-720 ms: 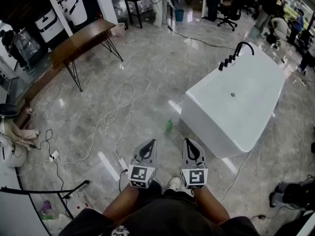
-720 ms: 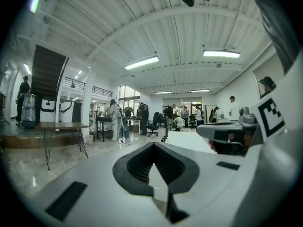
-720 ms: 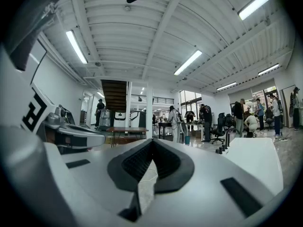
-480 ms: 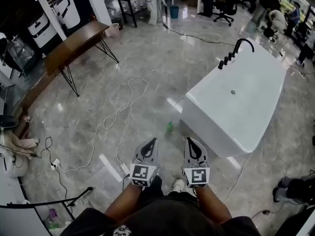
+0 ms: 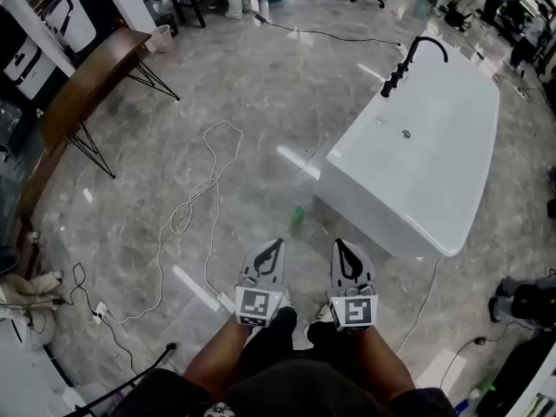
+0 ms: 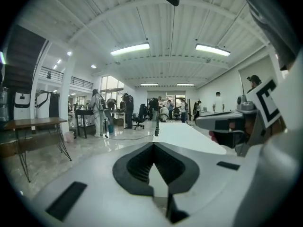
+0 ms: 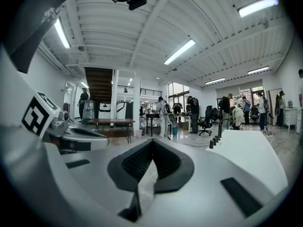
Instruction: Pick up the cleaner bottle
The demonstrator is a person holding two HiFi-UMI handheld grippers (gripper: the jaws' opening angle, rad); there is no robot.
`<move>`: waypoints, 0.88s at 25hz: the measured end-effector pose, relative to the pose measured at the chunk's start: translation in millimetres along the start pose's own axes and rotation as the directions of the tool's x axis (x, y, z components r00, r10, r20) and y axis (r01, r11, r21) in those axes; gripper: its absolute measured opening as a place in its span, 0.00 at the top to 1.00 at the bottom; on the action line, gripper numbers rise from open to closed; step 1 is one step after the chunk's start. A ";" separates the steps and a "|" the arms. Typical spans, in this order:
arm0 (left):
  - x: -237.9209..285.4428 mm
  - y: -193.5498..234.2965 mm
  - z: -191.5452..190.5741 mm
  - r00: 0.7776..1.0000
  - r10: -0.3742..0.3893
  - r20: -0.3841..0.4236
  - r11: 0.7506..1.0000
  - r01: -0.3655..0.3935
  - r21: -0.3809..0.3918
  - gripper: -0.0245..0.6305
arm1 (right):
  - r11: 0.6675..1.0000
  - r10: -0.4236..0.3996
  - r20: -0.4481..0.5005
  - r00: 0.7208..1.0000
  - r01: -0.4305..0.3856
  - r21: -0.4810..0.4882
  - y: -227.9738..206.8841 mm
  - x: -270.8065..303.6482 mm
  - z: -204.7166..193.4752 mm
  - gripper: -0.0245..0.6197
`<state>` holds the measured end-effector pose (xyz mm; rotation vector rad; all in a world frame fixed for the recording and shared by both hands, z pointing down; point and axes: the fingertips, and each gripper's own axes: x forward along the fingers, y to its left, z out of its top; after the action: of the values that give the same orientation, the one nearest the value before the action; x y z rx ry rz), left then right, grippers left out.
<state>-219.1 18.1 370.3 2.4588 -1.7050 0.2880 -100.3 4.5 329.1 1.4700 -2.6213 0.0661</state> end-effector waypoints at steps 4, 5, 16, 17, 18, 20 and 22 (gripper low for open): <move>31.8 16.3 -35.4 0.999 -0.018 -0.039 1.000 0.018 -0.005 0.96 | 1.000 -0.020 -0.028 0.999 0.021 0.013 -7.6 27.9 -30.6 0.94; 38.1 17.5 -46.0 0.999 -0.021 -0.046 1.000 0.021 -0.009 0.96 | 1.000 -0.021 -0.046 0.999 0.022 0.011 -9.1 32.8 -42.1 0.94; 164.6 24.8 -257.7 0.996 0.034 -0.079 0.999 -0.037 -0.037 0.96 | 0.999 -0.013 -0.079 0.997 0.015 0.032 -56.7 119.5 -256.4 0.94; 175.8 26.8 -281.2 0.996 0.043 -0.081 0.998 -0.046 -0.037 0.96 | 0.999 -0.012 -0.074 0.997 0.015 0.037 -60.3 127.7 -280.0 0.94; 186.0 28.6 -306.5 0.995 0.053 -0.080 0.998 -0.056 -0.040 0.96 | 0.999 -0.012 -0.070 0.997 0.015 0.042 -63.5 134.8 -303.7 0.94; 205.5 32.0 -356.3 0.994 0.072 -0.077 0.996 -0.075 -0.046 0.96 | 0.999 -0.011 -0.066 0.998 0.014 0.038 -68.8 148.3 -350.9 0.94; 223.8 35.9 -398.4 0.994 0.081 -0.079 0.995 -0.084 -0.045 0.96 | 1.000 -0.004 -0.056 0.998 0.005 0.026 -70.5 162.4 -394.9 0.94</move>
<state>-207.9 -111.1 809.9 2.3160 -1.7631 0.3420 -85.7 -128.6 740.6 1.4599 -2.5819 0.1393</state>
